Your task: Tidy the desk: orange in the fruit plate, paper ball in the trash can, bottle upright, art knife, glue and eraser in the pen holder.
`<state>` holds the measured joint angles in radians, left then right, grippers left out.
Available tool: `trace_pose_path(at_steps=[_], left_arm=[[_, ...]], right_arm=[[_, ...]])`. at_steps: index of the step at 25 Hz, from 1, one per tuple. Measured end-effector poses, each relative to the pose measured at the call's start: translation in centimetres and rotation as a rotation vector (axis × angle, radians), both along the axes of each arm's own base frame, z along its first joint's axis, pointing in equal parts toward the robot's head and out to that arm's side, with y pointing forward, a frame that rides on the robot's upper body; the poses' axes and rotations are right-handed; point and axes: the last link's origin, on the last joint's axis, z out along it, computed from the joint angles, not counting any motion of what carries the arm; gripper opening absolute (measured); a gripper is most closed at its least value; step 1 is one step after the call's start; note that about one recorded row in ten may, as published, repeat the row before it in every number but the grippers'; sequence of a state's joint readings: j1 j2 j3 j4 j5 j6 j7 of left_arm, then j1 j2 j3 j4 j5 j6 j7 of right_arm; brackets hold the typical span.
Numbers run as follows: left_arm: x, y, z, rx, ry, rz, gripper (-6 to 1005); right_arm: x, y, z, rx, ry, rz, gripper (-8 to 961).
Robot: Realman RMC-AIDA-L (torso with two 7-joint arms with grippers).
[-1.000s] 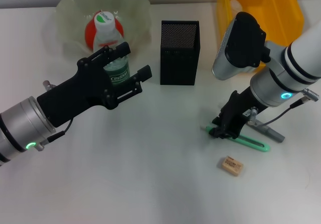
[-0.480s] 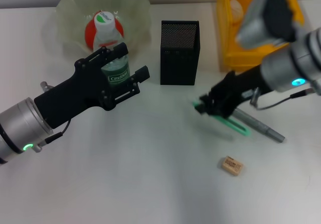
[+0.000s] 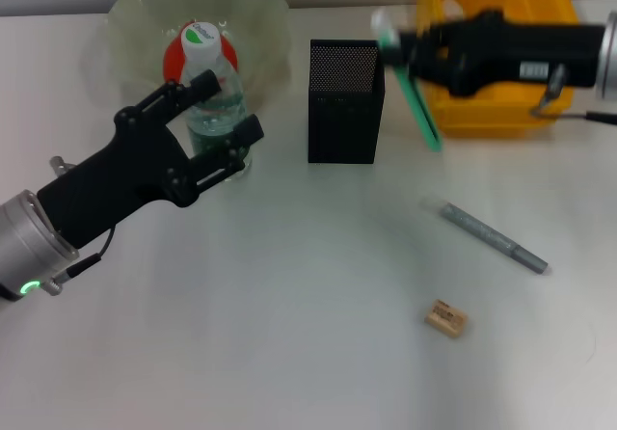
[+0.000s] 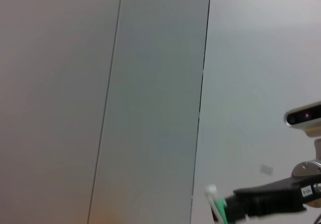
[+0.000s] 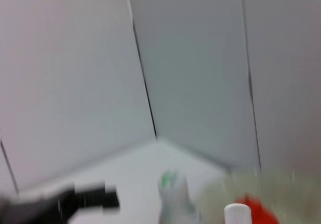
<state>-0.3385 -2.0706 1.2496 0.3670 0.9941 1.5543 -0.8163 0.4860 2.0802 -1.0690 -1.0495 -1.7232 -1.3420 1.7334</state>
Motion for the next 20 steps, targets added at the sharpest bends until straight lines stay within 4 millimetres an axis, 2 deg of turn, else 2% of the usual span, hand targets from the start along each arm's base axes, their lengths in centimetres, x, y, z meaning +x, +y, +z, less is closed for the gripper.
trace_pose_path(at_steps=[3,8,14,20], left_arm=[[-0.1,-0.1,0.2,0.005,-0.007,-0.001,753],[-0.1,-0.2,0.2,0.004,-0.009,-0.002,753],[-0.2,-0.2,0.3,0.008,-0.011,0.002,753],[0.1,0.2,0.3,0.011,-0.005,-0.002,752]], right_arm=[[0.0,0.6,-0.2,0.074,0.185,0.034,175],[0.0,1.5,-1.1,0.165,0.278,0.062,177],[0.1,2.5,-2.6,0.254,0.316,0.057,181],[-0.6,3.6,-3.8,0.328,0.293,0.079,190]])
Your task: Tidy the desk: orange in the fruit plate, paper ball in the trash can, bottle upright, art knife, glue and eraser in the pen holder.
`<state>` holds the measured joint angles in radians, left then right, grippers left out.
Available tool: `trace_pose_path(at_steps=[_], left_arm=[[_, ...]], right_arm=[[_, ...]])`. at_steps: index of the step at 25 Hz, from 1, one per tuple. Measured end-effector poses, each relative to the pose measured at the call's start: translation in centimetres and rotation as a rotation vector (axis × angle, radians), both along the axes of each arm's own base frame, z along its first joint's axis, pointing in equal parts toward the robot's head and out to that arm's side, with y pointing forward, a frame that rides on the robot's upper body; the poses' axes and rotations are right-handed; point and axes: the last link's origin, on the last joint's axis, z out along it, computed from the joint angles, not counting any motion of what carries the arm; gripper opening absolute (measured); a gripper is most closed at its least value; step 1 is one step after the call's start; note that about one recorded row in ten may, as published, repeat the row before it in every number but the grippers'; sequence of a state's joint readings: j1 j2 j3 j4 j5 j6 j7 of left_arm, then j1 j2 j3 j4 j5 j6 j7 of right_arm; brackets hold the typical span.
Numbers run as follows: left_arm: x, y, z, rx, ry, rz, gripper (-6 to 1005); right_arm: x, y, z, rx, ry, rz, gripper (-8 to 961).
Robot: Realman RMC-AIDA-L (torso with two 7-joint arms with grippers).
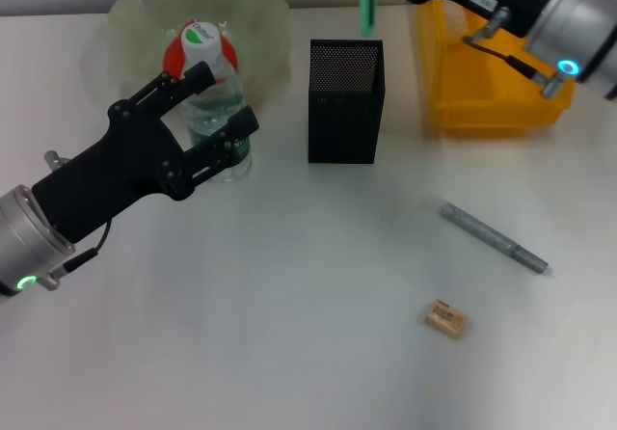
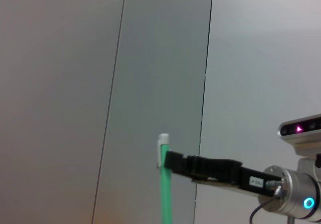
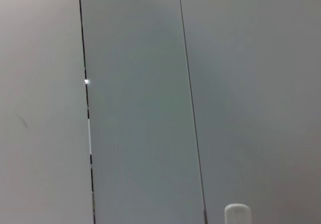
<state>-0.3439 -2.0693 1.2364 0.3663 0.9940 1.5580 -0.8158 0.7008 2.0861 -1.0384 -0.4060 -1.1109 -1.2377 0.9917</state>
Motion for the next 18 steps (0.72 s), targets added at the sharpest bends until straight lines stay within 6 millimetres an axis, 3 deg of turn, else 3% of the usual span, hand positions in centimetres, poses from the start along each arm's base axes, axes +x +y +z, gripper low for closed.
trace_pose_path(at_steps=[8,18], left_arm=[[0.3,0.4,0.0,0.002,0.005,-0.007,752],[0.4,0.4,0.0,0.002,0.009,-0.012,752]], right_arm=[[0.3,0.9,-3.1,-0.027,-0.114,-0.066,197],[1.1,0.4,-4.9,-0.074,-0.201,-0.082,196]])
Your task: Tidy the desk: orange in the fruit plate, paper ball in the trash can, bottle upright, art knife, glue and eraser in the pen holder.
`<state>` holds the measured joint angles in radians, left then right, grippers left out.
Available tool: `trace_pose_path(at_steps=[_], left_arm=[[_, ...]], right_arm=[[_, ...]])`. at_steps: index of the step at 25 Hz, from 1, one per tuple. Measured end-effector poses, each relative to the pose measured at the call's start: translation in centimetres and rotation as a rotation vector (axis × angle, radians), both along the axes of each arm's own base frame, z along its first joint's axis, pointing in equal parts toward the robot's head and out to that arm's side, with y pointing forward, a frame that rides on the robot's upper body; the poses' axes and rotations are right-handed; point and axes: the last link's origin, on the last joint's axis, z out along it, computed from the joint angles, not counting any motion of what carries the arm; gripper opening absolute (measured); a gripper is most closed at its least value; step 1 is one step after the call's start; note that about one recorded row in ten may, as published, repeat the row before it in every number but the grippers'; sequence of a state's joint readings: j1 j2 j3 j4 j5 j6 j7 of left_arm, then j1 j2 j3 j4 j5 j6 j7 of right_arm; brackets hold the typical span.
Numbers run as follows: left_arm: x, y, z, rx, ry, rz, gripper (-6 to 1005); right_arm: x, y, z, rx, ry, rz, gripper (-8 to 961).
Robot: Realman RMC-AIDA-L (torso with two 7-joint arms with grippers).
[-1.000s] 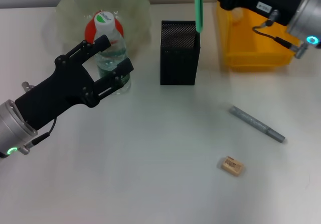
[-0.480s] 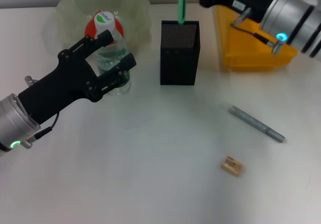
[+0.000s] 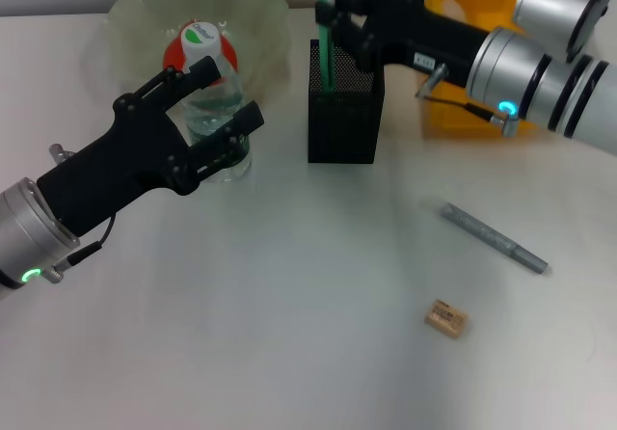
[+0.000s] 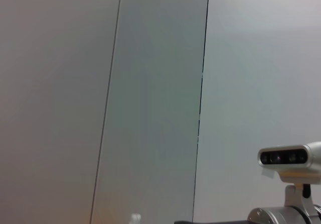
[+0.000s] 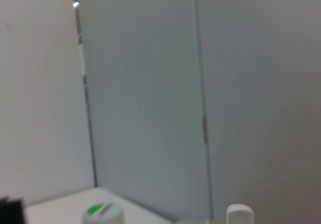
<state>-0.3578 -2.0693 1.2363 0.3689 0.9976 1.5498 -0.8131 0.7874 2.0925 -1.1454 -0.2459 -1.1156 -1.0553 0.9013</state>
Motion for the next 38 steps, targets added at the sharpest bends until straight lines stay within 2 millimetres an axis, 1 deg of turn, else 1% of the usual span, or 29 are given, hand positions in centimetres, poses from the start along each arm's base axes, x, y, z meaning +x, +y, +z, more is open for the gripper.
trace_pose_path(at_steps=[3,6,9,10,11,13,14,15,16,18,19,20,21,22,24,25,26,27,29,30,31,34,35,36,38], left_arm=[[0.0,0.0,0.0,0.006,0.006,-0.001,752],[0.0,0.0,-0.1,0.006,0.006,-0.001,752],[-0.1,-0.1,-0.1,0.005,0.007,0.003,752],[-0.2,-0.1,-0.1,0.006,0.006,0.004,752],[-0.2,-0.1,-0.1,0.006,0.006,0.004,752],[-0.2,-0.2,0.0,0.007,0.004,0.004,752],[-0.2,-0.2,0.0,0.008,0.003,0.004,752],[-0.2,-0.2,0.0,0.008,0.003,0.004,752],[-0.2,-0.2,0.0,0.008,0.003,0.004,752],[-0.2,-0.1,0.0,0.008,0.004,0.003,752],[-0.1,-0.1,0.0,0.007,0.005,0.002,752],[-0.1,0.0,0.0,0.007,0.006,0.002,752],[-0.1,0.0,0.0,0.007,0.007,0.002,752],[-0.1,0.0,-0.1,0.006,0.007,0.002,752],[-0.1,0.0,-0.1,0.006,0.007,0.003,752],[-0.1,0.0,-0.1,0.007,0.007,0.004,752],[-0.1,0.0,-0.1,0.007,0.007,0.004,752],[-0.1,0.0,-0.1,0.007,0.006,0.004,752],[-0.1,0.0,-0.1,0.007,0.006,0.005,752],[-0.1,0.0,-0.1,0.007,0.006,0.005,752],[-0.1,0.0,-0.1,0.007,0.005,0.005,752],[0.0,0.0,-0.2,0.006,0.003,0.004,752],[0.0,0.0,-0.2,0.006,0.002,0.004,752],[0.0,0.0,-0.2,0.006,0.002,0.004,752],[0.0,0.0,-0.2,0.006,0.001,0.004,752]], right_arm=[[0.2,-0.2,-0.5,-0.015,-0.031,0.004,196],[0.3,0.0,-0.4,-0.007,-0.037,-0.006,318],[0.0,-0.1,0.1,0.000,-0.021,0.013,377],[0.0,-0.3,0.8,0.000,0.009,0.018,397],[0.0,-0.3,0.8,0.000,0.009,0.018,416],[0.1,-0.7,1.8,-0.018,0.046,0.007,455],[0.1,-1.0,2.3,-0.036,0.066,-0.004,475],[-0.4,-1.8,3.6,-0.068,0.089,-0.007,495],[-0.4,-1.8,3.6,-0.068,0.089,-0.007,514],[-0.7,-2.8,5.0,-0.105,0.077,-0.022,550],[-0.9,-3.4,5.8,-0.125,0.052,-0.033,566],[-1.4,-4.7,6.9,-0.185,-0.040,-0.056,583],[-1.4,-4.7,6.9,-0.185,-0.040,-0.056,599],[-1.6,-5.4,7.3,-0.225,-0.100,-0.084,615],[-1.6,-6.4,7.9,-0.321,-0.235,-0.152,615],[-1.6,-7.1,8.0,-0.446,-0.392,-0.270,615],[-1.6,-7.1,8.0,-0.446,-0.392,-0.270,614],[-1.5,-7.3,8.1,-0.479,-0.445,-0.313,614],[-1.2,-7.5,7.9,-0.546,-0.583,-0.405,614],[-1.1,-7.7,7.1,-0.584,-0.676,-0.435,613],[-1.1,-7.7,7.1,-0.584,-0.676,-0.435,613],[-1.4,-8.3,5.2,-0.635,-0.757,-0.409,612],[-1.5,-8.7,4.0,-0.673,-0.803,-0.388,612],[-1.5,-8.7,4.0,-0.673,-0.803,-0.388,612],[-1.6,-9.0,3.1,-0.698,-0.836,-0.375,611]])
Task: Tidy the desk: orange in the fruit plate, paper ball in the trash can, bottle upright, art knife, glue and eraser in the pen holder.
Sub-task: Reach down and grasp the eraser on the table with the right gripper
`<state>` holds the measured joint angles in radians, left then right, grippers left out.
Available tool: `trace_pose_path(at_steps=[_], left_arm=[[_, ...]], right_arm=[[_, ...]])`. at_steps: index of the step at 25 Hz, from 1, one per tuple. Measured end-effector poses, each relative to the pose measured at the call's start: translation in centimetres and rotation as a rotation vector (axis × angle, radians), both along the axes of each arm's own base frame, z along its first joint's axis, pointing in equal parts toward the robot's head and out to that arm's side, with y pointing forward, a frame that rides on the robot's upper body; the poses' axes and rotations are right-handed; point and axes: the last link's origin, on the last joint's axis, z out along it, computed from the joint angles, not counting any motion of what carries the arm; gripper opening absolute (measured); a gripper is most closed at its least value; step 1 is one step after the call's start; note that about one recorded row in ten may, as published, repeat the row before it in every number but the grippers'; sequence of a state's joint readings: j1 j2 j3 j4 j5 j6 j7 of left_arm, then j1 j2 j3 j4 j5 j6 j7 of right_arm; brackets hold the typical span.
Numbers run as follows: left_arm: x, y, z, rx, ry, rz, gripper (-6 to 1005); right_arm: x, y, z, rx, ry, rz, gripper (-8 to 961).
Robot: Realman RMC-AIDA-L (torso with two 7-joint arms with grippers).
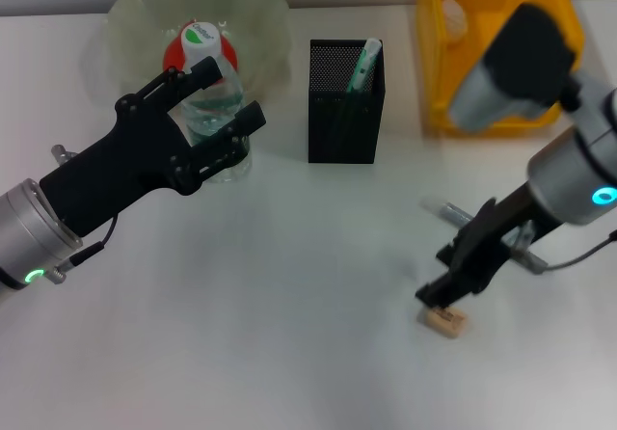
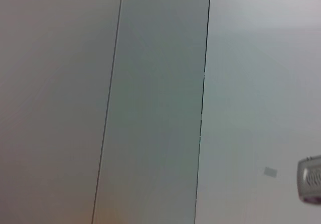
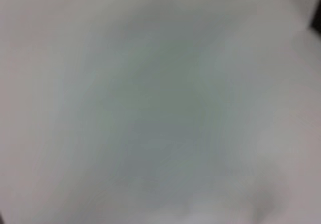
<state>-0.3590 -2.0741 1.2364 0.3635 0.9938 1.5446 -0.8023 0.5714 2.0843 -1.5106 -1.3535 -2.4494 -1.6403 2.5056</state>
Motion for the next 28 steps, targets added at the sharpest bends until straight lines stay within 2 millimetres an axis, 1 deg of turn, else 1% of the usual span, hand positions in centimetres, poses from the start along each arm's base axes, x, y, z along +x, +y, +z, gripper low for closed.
trace_pose_path(at_steps=[2,7,11,19,25,28], left_arm=[[0.0,0.0,0.0,0.000,0.000,0.000,752],[-0.1,-0.1,-0.1,-0.004,-0.001,0.006,751],[-0.1,-0.1,-0.1,-0.006,-0.001,0.006,751],[-0.1,0.0,-0.1,-0.005,0.000,0.008,751],[-0.3,0.0,-0.1,-0.004,0.004,0.016,751],[-0.3,0.0,-0.1,-0.003,0.005,0.018,751]], right_arm=[[0.1,-0.5,-1.0,-0.033,-0.044,0.006,610],[0.1,-0.7,-1.6,-0.048,-0.106,0.018,607],[0.2,-0.8,-1.9,-0.054,-0.119,0.023,605],[0.5,-0.6,-3.4,-0.079,-0.157,0.020,599],[0.5,-0.5,-3.6,-0.076,-0.159,0.023,595],[0.5,-0.5,-3.6,-0.075,-0.160,0.021,550]])
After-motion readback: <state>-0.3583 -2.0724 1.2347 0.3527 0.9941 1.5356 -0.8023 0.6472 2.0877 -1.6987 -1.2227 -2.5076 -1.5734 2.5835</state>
